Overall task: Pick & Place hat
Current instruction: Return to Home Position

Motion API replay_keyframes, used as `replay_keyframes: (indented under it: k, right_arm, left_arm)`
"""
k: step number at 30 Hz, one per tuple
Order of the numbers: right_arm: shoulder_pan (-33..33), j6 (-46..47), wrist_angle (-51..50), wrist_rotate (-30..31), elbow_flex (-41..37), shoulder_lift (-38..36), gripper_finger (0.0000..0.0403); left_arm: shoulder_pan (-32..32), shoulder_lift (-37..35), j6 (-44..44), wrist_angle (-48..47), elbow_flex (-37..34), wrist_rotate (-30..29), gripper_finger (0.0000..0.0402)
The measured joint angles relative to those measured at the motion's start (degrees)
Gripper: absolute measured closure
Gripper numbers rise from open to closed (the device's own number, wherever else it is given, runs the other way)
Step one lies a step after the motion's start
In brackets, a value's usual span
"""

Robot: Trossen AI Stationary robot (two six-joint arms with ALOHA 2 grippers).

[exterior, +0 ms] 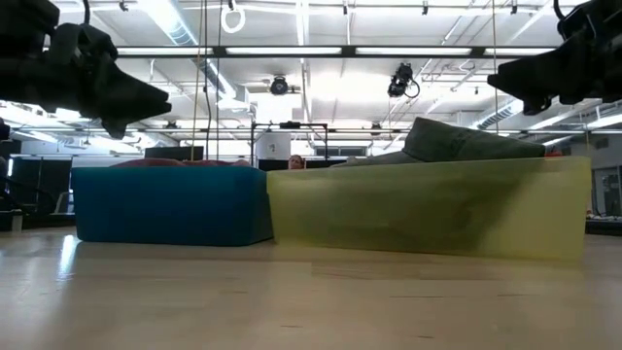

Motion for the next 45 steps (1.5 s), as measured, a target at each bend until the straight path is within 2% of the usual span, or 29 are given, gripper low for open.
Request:
replay_keyframes:
  k: [45]
  right_arm:
    - [0.0, 1.1, 0.0, 0.1, 0.1, 0.0, 0.0255]
  left_arm:
    - [0.0, 0.0, -0.6, 1.1, -0.1, -0.2, 0.0266]
